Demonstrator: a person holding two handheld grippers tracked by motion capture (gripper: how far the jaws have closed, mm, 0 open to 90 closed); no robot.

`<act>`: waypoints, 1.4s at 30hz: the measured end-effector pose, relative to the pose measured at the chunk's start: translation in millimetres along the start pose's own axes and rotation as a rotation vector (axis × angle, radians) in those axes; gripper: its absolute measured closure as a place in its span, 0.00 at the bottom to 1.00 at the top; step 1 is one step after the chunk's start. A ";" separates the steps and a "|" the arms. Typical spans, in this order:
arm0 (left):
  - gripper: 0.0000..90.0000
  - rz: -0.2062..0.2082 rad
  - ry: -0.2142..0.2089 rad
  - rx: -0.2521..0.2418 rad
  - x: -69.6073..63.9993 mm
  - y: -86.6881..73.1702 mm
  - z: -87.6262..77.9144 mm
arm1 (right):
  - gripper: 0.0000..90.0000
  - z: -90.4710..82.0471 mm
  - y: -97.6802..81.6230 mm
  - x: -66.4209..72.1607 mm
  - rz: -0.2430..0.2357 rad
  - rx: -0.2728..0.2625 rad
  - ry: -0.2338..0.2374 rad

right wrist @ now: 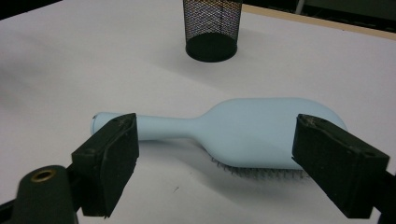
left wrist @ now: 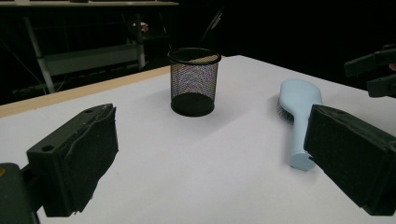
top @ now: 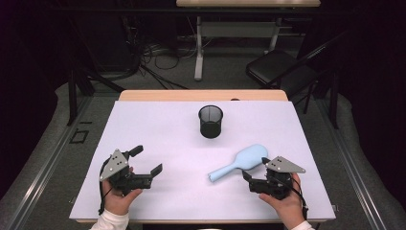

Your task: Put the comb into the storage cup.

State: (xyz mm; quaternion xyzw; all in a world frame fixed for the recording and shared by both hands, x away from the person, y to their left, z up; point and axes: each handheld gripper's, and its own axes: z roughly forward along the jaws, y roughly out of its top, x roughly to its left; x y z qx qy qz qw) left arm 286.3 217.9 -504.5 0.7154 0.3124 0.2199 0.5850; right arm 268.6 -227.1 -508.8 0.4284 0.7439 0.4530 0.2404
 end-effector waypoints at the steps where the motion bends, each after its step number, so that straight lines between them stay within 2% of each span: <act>1: 0.04 0.001 0.002 0.000 -0.5 -0.2 -0.8 | 0.17 2.7 2.1 -0.2 0.001 0.003 0.010; 3: 0.04 0.001 0.003 -0.001 -0.7 -0.3 -1.2 | 0.17 4.7 4.1 0.3 -0.003 0.012 0.015; 10: 0.04 0.004 0.008 0.001 -1.2 -0.8 -1.9 | 0.29 15.0 13.9 8.4 -0.045 0.017 0.034; 12: 0.04 0.004 0.008 0.001 -1.2 -0.7 -1.8 | 0.35 18.3 16.1 10.1 -0.038 0.014 0.053; 13: 0.04 0.004 0.008 0.001 -1.2 -0.7 -1.8 | 0.35 18.3 16.1 10.1 -0.038 0.014 0.053; 16: 0.04 0.003 0.008 0.001 -1.0 -0.8 -1.7 | 0.42 24.9 19.2 11.6 -0.002 0.010 0.085; 27: 0.04 0.003 0.002 0.003 -1.6 -1.0 -0.8 | 0.45 37.4 28.7 16.6 -0.010 0.046 0.072; 31: 0.04 0.003 0.003 0.004 -1.9 -1.0 -0.7 | 0.48 40.7 35.4 18.7 0.008 0.088 0.075; 37: 0.04 0.002 0.002 0.004 -2.3 -1.1 -0.5 | 0.52 45.3 42.2 20.9 0.008 0.088 0.113; 38: 0.05 0.001 0.003 0.005 -2.6 -1.4 -0.3 | 0.52 48.0 44.0 22.7 0.009 0.094 0.143; 40: 0.05 0.001 0.001 0.007 -2.7 -1.5 -0.1 | 0.53 49.2 44.8 23.6 0.010 0.104 0.155; 42: 0.05 0.001 -0.004 0.013 -3.2 -1.8 0.8 | 0.54 52.7 47.5 26.9 -0.010 0.154 0.167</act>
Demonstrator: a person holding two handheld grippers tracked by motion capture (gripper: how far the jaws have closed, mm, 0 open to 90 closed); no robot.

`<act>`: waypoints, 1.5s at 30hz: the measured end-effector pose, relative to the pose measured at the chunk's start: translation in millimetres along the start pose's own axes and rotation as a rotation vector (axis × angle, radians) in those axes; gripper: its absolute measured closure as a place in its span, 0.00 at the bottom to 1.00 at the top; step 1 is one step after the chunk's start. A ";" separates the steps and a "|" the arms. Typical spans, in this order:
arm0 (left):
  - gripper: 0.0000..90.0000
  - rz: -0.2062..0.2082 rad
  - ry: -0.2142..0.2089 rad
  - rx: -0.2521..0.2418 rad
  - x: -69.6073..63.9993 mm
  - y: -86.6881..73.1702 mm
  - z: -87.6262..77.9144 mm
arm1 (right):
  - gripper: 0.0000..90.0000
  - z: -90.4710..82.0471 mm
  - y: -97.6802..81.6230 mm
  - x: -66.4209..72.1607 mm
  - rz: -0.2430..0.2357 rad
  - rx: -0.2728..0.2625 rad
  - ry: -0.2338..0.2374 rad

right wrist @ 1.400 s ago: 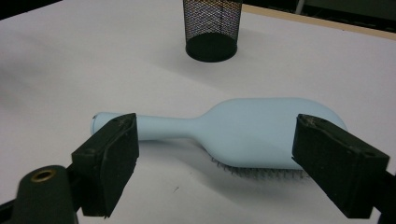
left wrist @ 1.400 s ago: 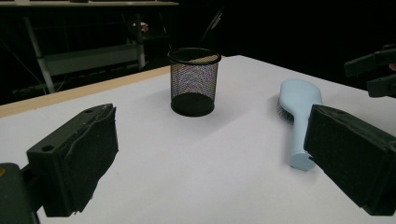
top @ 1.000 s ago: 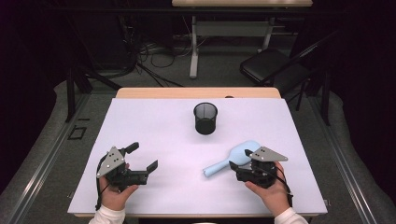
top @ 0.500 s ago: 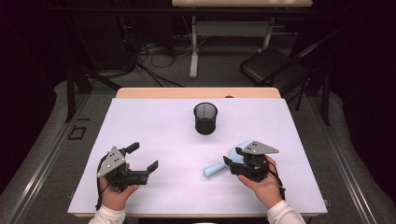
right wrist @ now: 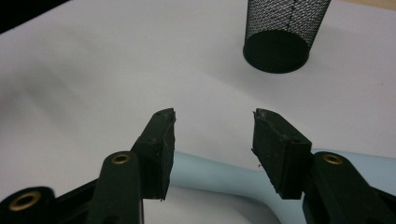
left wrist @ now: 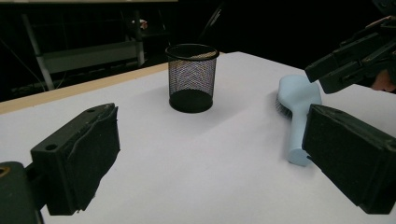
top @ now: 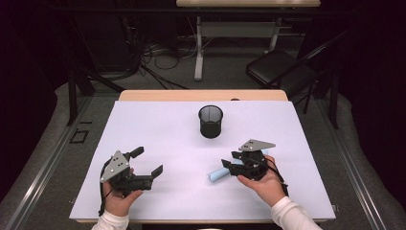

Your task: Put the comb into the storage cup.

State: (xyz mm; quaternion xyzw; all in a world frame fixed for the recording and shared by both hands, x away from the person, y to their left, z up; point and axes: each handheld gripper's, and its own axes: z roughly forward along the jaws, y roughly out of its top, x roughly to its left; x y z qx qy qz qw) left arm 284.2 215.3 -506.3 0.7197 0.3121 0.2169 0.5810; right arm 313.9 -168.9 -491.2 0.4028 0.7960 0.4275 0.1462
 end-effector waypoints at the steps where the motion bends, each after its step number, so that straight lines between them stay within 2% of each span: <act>1: 0.05 0.000 0.000 0.000 0.0 0.0 0.0 | 0.54 0.0 0.0 0.0 0.000 0.000 0.000; 2: 0.05 0.005 0.001 0.004 -0.8 0.1 0.3 | 0.55 1.8 2.2 1.8 -0.018 0.032 0.001; 5: 0.05 0.007 0.000 0.006 -1.1 0.1 0.5 | 0.56 4.4 4.6 3.6 -0.012 0.063 0.032; 8: 0.05 0.004 0.002 0.006 -0.7 -0.1 0.5 | 0.58 5.6 6.3 4.2 -0.001 0.088 0.007; 13: 0.06 0.000 0.001 0.004 -0.3 -0.2 0.5 | 0.65 8.4 8.9 2.6 0.019 0.098 0.010; 14: 0.06 0.001 0.002 0.004 -0.4 -0.3 0.6 | 0.66 10.6 10.8 2.6 0.031 0.117 0.013; 17: 0.06 0.000 0.002 0.008 -0.3 -0.2 0.6 | 0.66 14.1 12.9 3.8 0.026 0.138 0.005; 25: 0.08 -0.003 0.001 0.012 0.1 -0.6 0.7 | 0.68 32.9 18.7 5.0 0.019 0.206 -0.001; 27: 0.08 -0.004 0.001 0.009 0.3 -0.7 0.5 | 0.73 40.8 19.2 3.9 0.028 0.236 -0.005; 36: 0.09 -0.004 0.000 0.012 0.8 -0.9 0.7 | 0.82 57.4 19.3 4.0 0.055 0.280 -0.001; 38: 0.09 -0.004 0.001 0.013 0.8 -1.0 0.7 | 0.85 60.5 18.4 5.5 0.048 0.287 -0.002; 39: 0.09 -0.005 0.000 0.014 0.9 -1.1 0.9 | 0.86 61.2 18.6 6.2 0.041 0.308 -0.005; 40: 0.09 -0.005 0.000 0.014 0.9 -1.1 1.0 | 0.88 63.3 17.6 7.5 0.044 0.301 -0.004; 44: 0.09 -0.004 0.000 0.016 0.8 -1.2 1.1 | 0.93 67.3 16.3 11.3 0.015 0.320 -0.033; 45: 0.09 -0.003 0.000 0.016 0.8 -1.2 1.1 | 0.94 68.4 15.8 11.3 0.013 0.325 -0.019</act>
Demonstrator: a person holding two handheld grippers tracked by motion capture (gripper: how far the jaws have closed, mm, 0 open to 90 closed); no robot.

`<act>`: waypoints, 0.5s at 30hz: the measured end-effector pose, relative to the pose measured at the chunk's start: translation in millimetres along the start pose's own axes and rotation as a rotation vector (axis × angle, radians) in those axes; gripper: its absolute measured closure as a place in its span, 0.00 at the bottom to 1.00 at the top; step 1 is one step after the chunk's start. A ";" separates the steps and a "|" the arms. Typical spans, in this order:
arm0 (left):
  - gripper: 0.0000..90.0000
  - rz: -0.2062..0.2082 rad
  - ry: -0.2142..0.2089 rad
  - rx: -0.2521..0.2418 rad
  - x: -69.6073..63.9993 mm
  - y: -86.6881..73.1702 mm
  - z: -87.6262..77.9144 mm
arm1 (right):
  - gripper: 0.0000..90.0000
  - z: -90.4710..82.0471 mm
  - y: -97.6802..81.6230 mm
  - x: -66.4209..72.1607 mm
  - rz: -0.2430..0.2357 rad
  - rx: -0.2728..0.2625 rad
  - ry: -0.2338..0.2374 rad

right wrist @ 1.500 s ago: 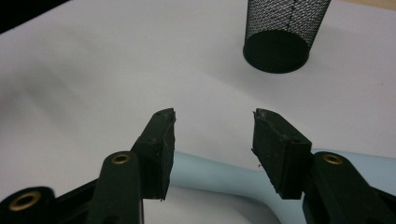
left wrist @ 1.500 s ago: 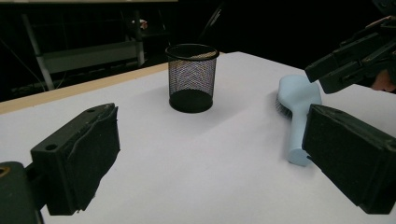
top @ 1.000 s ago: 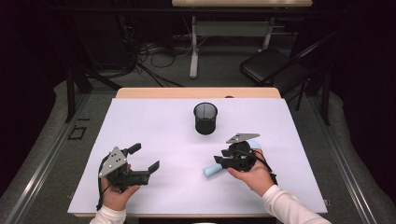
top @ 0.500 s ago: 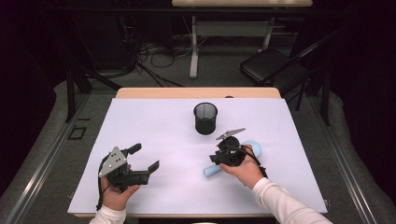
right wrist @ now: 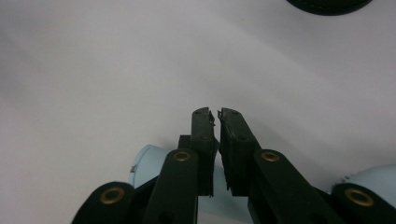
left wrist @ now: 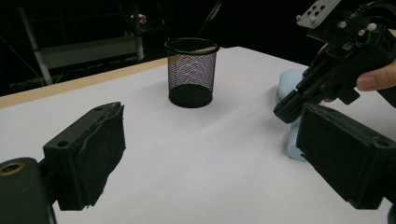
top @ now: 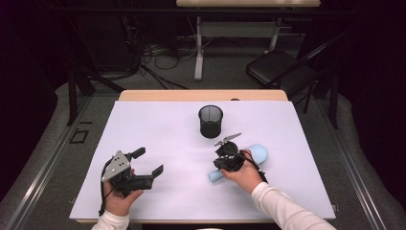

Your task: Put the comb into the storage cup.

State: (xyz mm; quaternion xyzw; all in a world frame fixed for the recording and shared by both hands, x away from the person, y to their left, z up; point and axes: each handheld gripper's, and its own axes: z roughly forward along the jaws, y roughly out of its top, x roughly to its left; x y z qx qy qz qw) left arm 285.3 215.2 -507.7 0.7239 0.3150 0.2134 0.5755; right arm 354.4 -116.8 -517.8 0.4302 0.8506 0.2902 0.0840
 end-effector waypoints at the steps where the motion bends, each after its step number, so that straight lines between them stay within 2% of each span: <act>1: 0.09 -0.001 -0.001 0.000 0.0 0.0 0.0 | 0.94 1.3 0.1 -0.1 0.002 0.005 0.008; 2: 0.09 -0.001 -0.001 0.000 0.1 0.0 0.0 | 0.94 1.9 0.2 1.0 0.016 0.012 0.005; 4: 0.09 -0.001 0.000 0.000 0.1 0.0 -0.1 | 0.94 2.5 0.5 0.2 0.000 0.011 0.002; 5: 0.09 0.002 -0.001 0.000 0.3 0.0 -0.2 | 0.95 4.1 1.2 0.8 0.013 0.012 0.002; 9: 0.09 0.000 -0.001 -0.001 0.2 -0.1 0.0 | 1.00 7.9 1.6 0.7 0.015 0.023 -0.002; 15: 0.10 0.001 0.000 0.001 0.3 -0.1 -0.3 | 1.00 12.2 1.3 3.2 0.004 0.046 0.006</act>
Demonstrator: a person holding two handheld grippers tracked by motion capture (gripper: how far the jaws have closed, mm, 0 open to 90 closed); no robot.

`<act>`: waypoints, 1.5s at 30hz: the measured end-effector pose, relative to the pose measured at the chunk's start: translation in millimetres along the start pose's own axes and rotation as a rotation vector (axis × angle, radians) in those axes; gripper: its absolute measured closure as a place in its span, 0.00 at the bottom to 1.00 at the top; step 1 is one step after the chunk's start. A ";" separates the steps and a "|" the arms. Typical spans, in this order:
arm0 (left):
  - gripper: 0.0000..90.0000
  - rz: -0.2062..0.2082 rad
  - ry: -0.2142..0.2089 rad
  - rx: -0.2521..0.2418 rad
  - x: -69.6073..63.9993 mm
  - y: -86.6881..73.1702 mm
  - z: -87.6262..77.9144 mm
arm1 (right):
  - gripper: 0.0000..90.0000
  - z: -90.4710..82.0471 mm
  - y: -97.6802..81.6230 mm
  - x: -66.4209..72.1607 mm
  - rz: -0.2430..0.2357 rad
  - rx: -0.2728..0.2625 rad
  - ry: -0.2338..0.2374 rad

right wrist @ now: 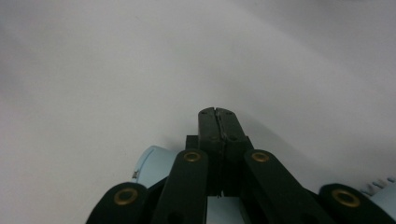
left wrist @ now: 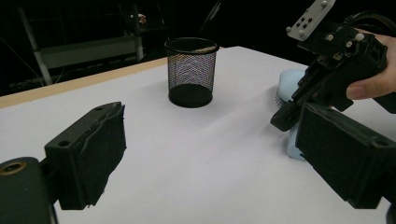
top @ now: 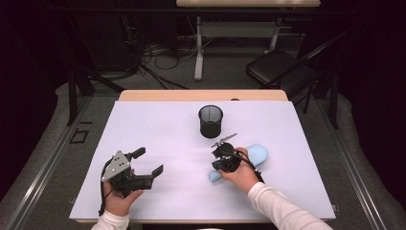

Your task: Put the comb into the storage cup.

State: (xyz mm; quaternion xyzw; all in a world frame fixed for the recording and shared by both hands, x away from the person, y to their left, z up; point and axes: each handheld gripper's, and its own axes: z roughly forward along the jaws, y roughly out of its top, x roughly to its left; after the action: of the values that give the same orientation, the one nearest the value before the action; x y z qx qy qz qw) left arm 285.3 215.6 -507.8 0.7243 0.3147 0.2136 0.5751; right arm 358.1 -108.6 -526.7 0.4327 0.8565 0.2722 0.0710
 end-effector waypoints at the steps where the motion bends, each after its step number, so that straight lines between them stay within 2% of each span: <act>1: 0.10 0.000 0.000 0.000 0.0 0.0 0.0 | 1.00 0.7 0.0 0.4 -0.001 0.000 -0.001; 9: 0.10 0.003 0.000 0.001 0.2 0.0 -0.2 | 1.00 2.6 -0.9 1.1 -0.001 0.032 0.004; 13: 0.10 0.001 0.000 0.001 0.1 0.0 -0.1 | 1.00 2.9 -2.2 0.3 0.013 0.023 0.009; 17: 0.10 0.001 0.000 0.002 0.2 -0.1 0.0 | 1.00 2.5 -3.0 -1.1 -0.004 0.025 0.013; 22: 0.10 0.002 0.000 0.002 0.2 -0.1 -0.1 | 1.00 1.7 -7.0 0.3 0.000 0.033 0.010; 29: 0.10 0.003 0.001 0.002 0.3 -0.1 -0.3 | 1.00 -1.2 -13.8 8.2 -0.055 0.045 -0.016; 32: 0.10 0.002 0.001 0.004 0.4 -0.2 -0.4 | 1.00 -4.3 -17.9 9.4 -0.052 0.059 -0.014; 34: 0.11 -0.002 0.001 0.001 0.1 -0.2 -0.4 | 1.00 -5.6 -21.4 9.0 -0.046 0.048 -0.007; 36: 0.11 0.001 0.001 0.002 0.2 -0.2 -0.4 | 1.00 -7.2 -22.6 8.2 -0.056 0.057 -0.007; 41: 0.11 0.001 -0.001 0.002 -0.1 -0.2 0.1 | 1.00 -10.8 -30.3 11.7 -0.065 0.047 -0.021; 42: 0.11 0.001 -0.002 0.004 -0.1 -0.1 -0.1 | 1.00 -12.8 -33.2 11.9 -0.082 0.049 -0.030; 45: 0.11 0.000 0.001 0.004 0.1 -0.3 0.0 | 1.00 -15.0 -35.5 12.3 -0.079 0.053 -0.040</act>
State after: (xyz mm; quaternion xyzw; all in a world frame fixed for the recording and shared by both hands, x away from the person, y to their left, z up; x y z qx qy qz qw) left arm 285.2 215.8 -508.0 0.7254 0.3153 0.2133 0.5735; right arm 320.3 -122.0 -531.4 0.4058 0.8782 0.2377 0.0870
